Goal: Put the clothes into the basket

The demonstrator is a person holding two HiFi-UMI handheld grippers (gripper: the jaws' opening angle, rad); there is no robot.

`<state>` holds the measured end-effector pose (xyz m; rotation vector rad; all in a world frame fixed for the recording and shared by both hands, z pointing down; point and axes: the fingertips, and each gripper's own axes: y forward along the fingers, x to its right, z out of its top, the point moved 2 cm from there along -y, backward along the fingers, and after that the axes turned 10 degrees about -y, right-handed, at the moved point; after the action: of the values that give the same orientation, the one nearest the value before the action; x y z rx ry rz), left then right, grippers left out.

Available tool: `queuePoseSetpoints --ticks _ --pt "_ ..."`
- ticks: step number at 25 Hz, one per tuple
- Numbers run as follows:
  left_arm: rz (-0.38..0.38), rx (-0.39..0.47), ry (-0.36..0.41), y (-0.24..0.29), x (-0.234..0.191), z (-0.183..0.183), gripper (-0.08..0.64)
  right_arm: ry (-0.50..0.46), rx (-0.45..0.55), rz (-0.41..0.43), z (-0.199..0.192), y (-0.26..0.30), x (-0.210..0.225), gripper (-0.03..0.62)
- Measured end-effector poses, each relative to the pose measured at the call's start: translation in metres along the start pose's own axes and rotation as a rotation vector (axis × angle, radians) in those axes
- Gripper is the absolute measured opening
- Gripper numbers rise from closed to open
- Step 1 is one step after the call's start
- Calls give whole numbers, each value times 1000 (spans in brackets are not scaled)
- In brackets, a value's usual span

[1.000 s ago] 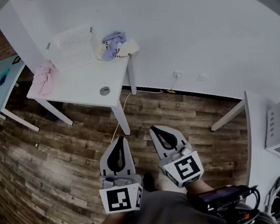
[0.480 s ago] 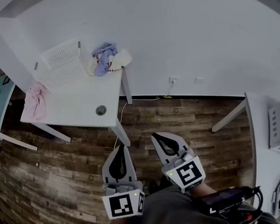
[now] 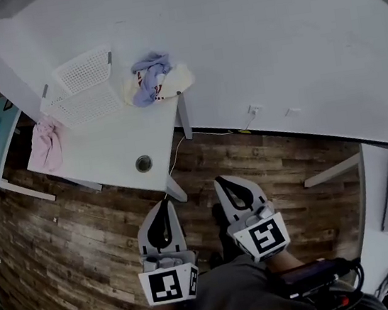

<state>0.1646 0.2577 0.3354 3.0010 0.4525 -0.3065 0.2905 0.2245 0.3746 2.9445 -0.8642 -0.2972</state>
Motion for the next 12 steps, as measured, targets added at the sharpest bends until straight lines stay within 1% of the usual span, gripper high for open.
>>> queuePoseSetpoints --ticks 6,9,12 --pt "86 -29 13 72 -16 3 8 35 -33 61 -15 63 55 8" --pt "122 -31 22 108 -22 7 8 44 -30 95 -17 96 79 8" --pt "152 -22 37 133 -23 15 8 50 -10 127 -13 122 98 8"
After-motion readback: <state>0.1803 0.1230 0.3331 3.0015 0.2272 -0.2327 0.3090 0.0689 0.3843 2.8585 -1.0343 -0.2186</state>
